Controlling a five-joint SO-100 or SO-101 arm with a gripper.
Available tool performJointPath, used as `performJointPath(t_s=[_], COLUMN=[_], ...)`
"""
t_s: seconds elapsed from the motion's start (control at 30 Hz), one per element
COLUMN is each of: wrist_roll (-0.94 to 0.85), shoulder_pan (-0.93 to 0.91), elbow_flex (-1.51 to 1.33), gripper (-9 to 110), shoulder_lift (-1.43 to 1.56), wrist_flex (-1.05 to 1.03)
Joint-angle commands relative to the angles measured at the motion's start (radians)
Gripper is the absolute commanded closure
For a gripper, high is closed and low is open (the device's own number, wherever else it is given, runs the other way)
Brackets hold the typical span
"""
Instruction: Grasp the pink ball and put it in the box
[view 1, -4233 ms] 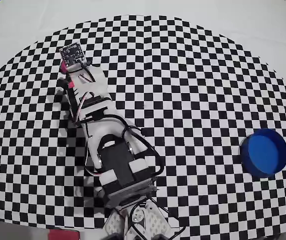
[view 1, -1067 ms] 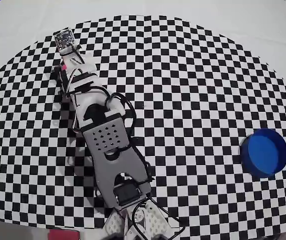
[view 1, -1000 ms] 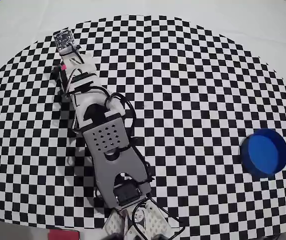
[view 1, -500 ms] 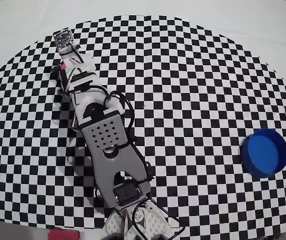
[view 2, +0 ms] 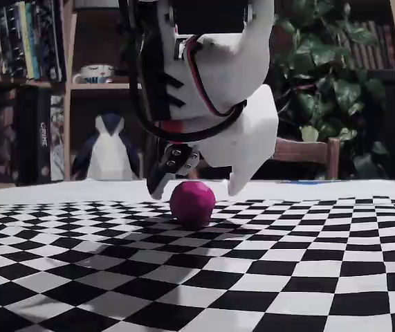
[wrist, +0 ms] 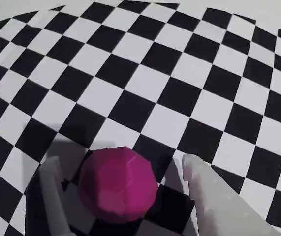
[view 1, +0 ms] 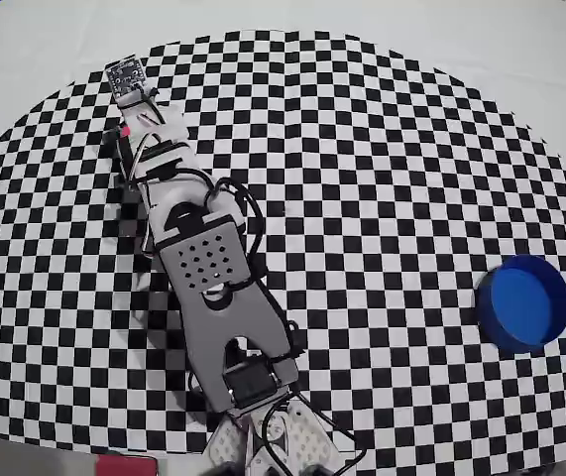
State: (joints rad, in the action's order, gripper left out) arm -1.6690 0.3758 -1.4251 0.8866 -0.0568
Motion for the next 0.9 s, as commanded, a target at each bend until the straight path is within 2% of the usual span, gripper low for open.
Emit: performJointPath(t_s=[0.0,0.87], wrist_roll=[0.009,0.008], shoulder_pan=[-0.002,-0.005], elbow_flex=[0.052,0.133], gripper=[73,73], shoulder_lift=[0.009,-0.057], wrist_flex=[-0.008,-0.025])
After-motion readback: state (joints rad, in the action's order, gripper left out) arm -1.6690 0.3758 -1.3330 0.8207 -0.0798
